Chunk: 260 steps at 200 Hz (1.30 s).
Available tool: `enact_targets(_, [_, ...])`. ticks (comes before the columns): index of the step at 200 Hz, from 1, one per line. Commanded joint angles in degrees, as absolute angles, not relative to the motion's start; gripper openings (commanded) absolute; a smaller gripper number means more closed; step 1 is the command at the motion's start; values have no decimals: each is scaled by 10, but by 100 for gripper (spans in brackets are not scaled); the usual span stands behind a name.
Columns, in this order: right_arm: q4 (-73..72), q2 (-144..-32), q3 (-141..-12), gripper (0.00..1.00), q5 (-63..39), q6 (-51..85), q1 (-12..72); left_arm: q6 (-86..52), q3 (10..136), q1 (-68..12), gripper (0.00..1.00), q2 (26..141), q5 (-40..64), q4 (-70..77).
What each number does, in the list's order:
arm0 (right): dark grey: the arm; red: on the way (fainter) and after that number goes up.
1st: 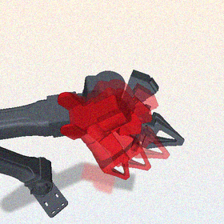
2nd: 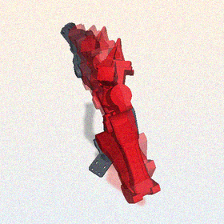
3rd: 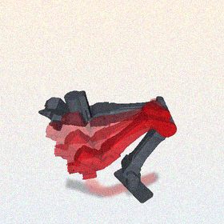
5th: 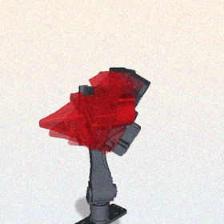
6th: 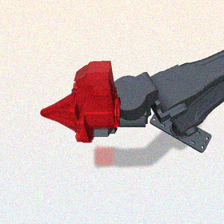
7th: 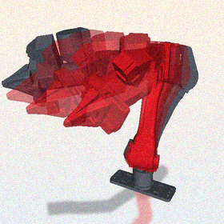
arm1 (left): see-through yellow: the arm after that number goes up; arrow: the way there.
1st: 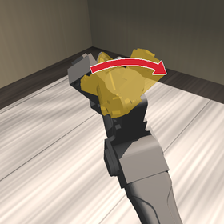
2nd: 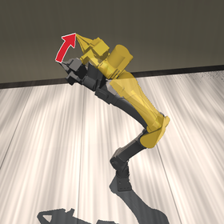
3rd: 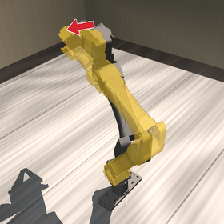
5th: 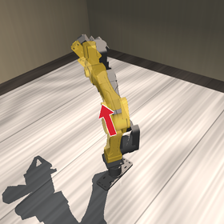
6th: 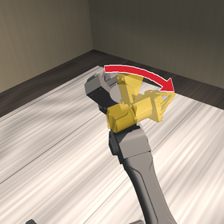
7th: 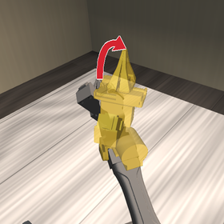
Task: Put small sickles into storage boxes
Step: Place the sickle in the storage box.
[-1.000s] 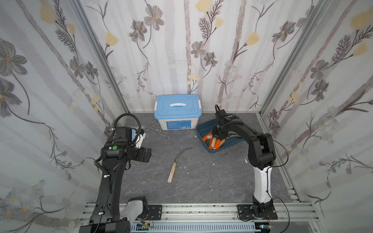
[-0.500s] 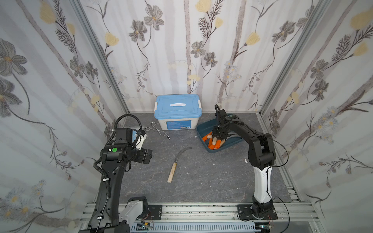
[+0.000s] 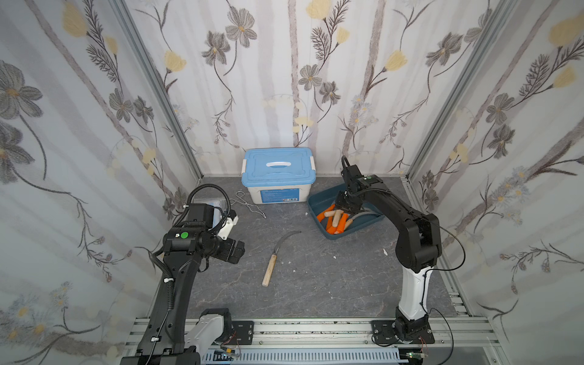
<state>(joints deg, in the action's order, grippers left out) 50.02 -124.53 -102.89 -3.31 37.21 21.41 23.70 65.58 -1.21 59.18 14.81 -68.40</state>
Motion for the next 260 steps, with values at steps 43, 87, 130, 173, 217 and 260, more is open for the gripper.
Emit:
enact_targets(43, [505, -1192, -1043, 43, -18, 366, 215, 258, 634, -76, 100, 611, 125, -661])
enact_targets(87, [509, -1155, -1035, 46, -8, 365, 219, 253, 634, -99, 100, 635, 136, -653])
enact_targets(130, [515, -1117, -1023, 46, -3, 360, 231, 254, 620, -117, 100, 655, 129, -655])
enact_targets(173, [510, -1070, -983, 46, 1, 362, 247, 258, 607, -134, 100, 657, 117, -650])
enact_targets(217, [499, -1018, -926, 46, 9, 379, 258, 241, 585, -154, 100, 663, 120, -632])
enact_targets(260, [492, -981, -878, 46, 10, 396, 267, 239, 572, -173, 100, 674, 115, -621])
